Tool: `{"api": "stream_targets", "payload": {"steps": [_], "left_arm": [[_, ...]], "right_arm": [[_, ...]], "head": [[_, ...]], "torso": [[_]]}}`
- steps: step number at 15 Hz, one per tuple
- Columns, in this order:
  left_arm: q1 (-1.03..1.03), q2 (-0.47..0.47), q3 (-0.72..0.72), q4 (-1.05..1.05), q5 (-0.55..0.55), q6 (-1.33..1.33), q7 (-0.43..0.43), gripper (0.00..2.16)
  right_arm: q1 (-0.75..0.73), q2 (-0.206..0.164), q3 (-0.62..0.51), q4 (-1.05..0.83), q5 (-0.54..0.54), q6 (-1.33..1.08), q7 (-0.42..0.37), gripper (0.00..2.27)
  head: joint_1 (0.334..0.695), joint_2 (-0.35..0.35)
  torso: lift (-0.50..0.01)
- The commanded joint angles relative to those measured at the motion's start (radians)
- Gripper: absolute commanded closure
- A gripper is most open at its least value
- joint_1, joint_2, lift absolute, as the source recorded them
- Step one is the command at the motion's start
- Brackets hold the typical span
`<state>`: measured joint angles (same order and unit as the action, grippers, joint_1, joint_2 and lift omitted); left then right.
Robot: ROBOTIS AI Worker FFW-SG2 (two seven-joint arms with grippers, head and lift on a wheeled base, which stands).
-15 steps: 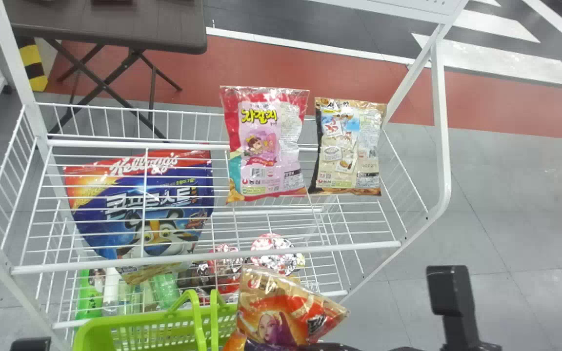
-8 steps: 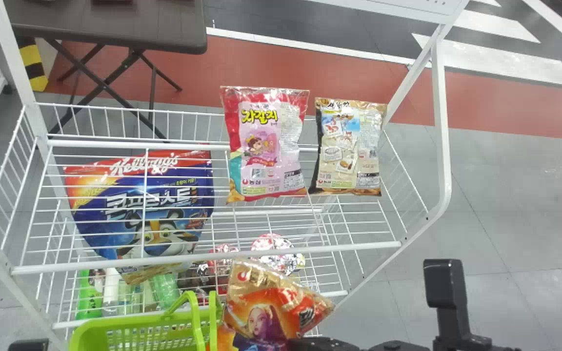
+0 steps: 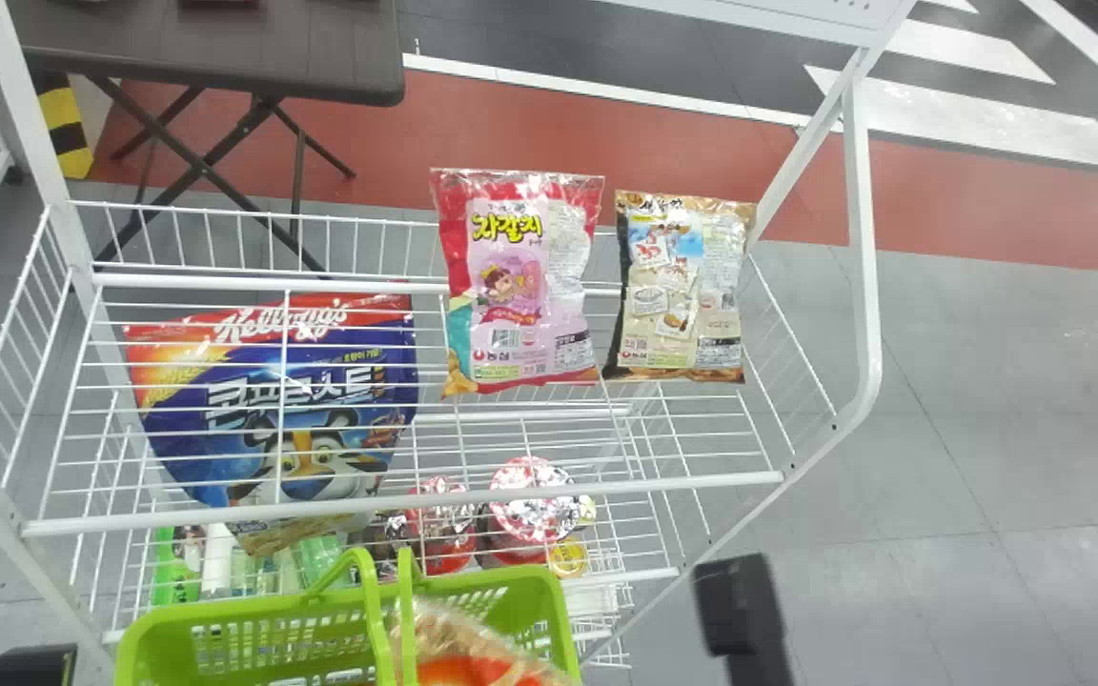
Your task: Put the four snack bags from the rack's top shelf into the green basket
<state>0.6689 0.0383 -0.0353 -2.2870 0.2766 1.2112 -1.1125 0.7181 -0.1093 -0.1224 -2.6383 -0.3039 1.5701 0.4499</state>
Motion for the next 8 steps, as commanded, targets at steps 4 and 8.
{"api": "stream_targets", "payload": {"steps": [4,8], "left_arm": [[0.001,0.0,-0.003,-0.005,0.003,0.0,0.0,2.11],[0.001,0.0,0.002,0.001,0.003,0.0,0.0,2.11]], "right_arm": [[-0.077,-0.012,0.184,0.172,0.077,0.002,-0.016,0.61],[-0.088,-0.017,0.187,0.242,0.157,-0.368,0.007,0.05]], "head": [[0.695,-0.35],[0.695,-0.35]], "torso": [[0.0],[0.0]]}}
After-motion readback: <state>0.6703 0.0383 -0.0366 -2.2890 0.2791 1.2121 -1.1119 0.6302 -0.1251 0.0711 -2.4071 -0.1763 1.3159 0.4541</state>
